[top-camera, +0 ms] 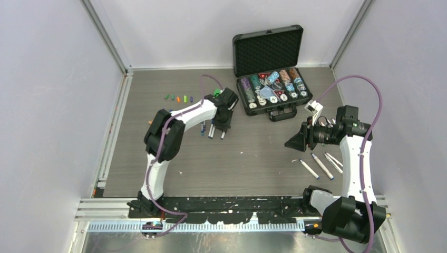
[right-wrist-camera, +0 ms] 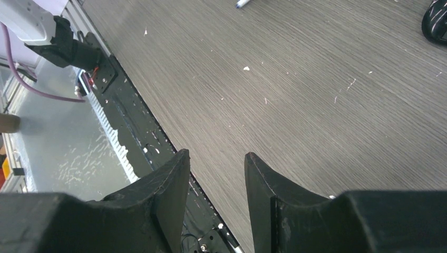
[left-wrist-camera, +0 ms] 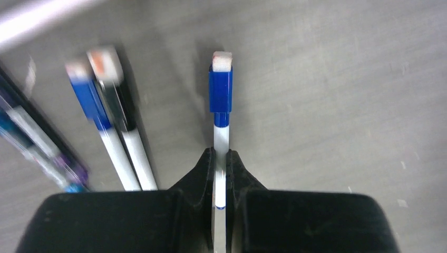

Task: Open the pen caps
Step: Pick up the pen from the center of the board.

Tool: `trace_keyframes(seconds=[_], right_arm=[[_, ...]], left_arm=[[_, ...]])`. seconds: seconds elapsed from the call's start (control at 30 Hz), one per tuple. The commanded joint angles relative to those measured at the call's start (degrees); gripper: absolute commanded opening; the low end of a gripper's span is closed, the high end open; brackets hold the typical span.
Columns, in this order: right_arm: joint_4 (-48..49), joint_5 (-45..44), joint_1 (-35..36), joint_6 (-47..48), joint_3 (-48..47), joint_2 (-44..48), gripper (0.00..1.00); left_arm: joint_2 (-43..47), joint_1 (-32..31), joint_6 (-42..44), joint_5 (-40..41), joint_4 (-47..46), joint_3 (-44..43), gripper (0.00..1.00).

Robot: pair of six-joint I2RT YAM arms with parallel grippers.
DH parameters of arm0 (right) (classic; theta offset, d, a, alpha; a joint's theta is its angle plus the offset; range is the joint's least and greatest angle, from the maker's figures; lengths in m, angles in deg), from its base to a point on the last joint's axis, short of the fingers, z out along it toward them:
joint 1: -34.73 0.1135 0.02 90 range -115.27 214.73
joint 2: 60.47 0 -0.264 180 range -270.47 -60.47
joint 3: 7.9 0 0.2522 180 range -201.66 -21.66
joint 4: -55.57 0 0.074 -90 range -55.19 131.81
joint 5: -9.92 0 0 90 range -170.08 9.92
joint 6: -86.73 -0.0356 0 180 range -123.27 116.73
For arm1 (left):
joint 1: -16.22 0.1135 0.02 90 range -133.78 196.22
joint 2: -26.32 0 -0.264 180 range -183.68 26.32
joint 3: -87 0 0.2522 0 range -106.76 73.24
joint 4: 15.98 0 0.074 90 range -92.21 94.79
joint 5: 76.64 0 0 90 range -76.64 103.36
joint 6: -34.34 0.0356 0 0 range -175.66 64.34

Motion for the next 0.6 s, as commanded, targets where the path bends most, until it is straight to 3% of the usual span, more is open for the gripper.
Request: trace_keyframes(seconds=[0.0,0.2,0.3,0.4,0.57], right_arm=[[0.73,2.07,0.84,0.05,0.15,0.72,0.48],[2.64,5.08,4.75,-0.51,2.18,-0.43,0.48],[5.64,8.95,6.11,-3.51,3.52,-1.04,0.48],[8.31,13.4,6.61,-6.57,3.73,-2.13,0.48],[8.01,17.63,8.29,-7.44,3.47,-4.76,0.48]], left_arm=[[14.68,-0.98,-5.44,-8.12,-10.51,10.77,0.0],[30.06,-2.12,-20.58,-22.74,-43.66,34.0,0.0],[33.42,-5.57,-28.96,-22.73,-62.62,42.75,0.0],[33.85,-9.58,-33.51,-19.78,-74.12,45.85,0.0],[31.42,-14.13,-36.9,-16.2,-85.36,45.51,0.0]])
